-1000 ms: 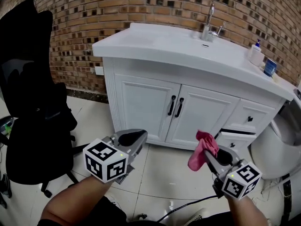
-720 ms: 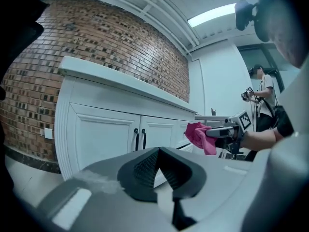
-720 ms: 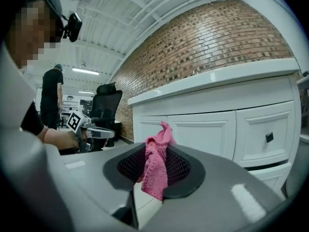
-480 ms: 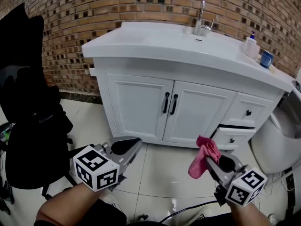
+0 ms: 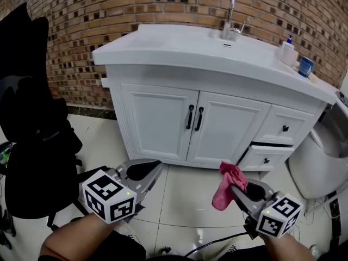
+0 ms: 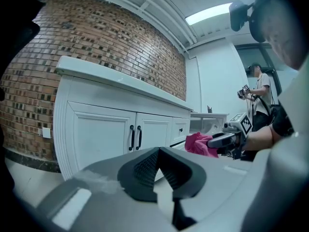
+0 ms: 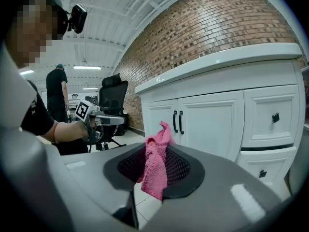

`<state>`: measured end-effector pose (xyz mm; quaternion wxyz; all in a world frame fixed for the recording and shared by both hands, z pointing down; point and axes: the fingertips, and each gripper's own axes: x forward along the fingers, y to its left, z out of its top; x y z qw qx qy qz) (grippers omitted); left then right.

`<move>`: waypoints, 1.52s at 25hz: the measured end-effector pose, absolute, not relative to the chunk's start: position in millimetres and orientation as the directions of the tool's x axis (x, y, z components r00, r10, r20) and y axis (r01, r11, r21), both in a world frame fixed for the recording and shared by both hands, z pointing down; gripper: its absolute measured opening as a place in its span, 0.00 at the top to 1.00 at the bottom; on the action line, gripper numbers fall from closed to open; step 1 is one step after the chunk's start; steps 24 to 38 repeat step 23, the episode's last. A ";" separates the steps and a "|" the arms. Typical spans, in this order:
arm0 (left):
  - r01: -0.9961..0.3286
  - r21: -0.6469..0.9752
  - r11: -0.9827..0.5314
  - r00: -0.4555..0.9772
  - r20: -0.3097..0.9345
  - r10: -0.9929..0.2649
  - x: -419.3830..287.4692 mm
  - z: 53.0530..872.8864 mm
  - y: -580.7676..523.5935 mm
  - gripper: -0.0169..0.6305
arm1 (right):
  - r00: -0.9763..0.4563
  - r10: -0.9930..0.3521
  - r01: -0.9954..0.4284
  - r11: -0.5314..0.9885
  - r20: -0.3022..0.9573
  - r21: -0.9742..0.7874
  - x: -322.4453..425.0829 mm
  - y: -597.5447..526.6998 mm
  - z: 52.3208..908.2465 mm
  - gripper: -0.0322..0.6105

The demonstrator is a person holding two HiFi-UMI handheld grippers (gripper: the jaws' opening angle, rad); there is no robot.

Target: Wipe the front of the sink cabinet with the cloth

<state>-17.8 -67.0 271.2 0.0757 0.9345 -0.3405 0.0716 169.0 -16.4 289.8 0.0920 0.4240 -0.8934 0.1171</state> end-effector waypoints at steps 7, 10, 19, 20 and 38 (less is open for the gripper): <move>-0.655 0.087 -0.750 0.750 0.191 -0.633 -18.4 272.8 -66.6 0.96 | -0.610 -0.755 -0.790 0.602 0.240 -0.117 172.3 -17.9 280.7 0.80; -0.659 0.090 -0.747 0.746 0.197 -0.635 -20.6 274.1 -67.2 0.96 | -0.611 -0.757 -0.790 0.600 0.232 -0.124 171.0 -20.2 276.7 0.80; -0.662 0.097 -0.743 0.745 0.195 -0.638 -22.6 273.4 -68.1 0.96 | -0.626 -0.746 -0.779 0.604 0.226 -0.166 168.6 -19.3 277.2 0.80; -0.661 0.097 -0.744 0.746 0.194 -0.637 -23.3 272.8 -67.8 0.96 | -0.632 -0.743 -0.775 0.605 0.222 -0.182 167.1 -19.2 277.7 0.80; -0.656 0.094 -0.749 0.751 0.185 -0.634 -23.6 270.8 -67.7 0.96 | -0.637 -0.739 -0.770 0.608 0.217 -0.193 164.1 -20.1 278.4 0.80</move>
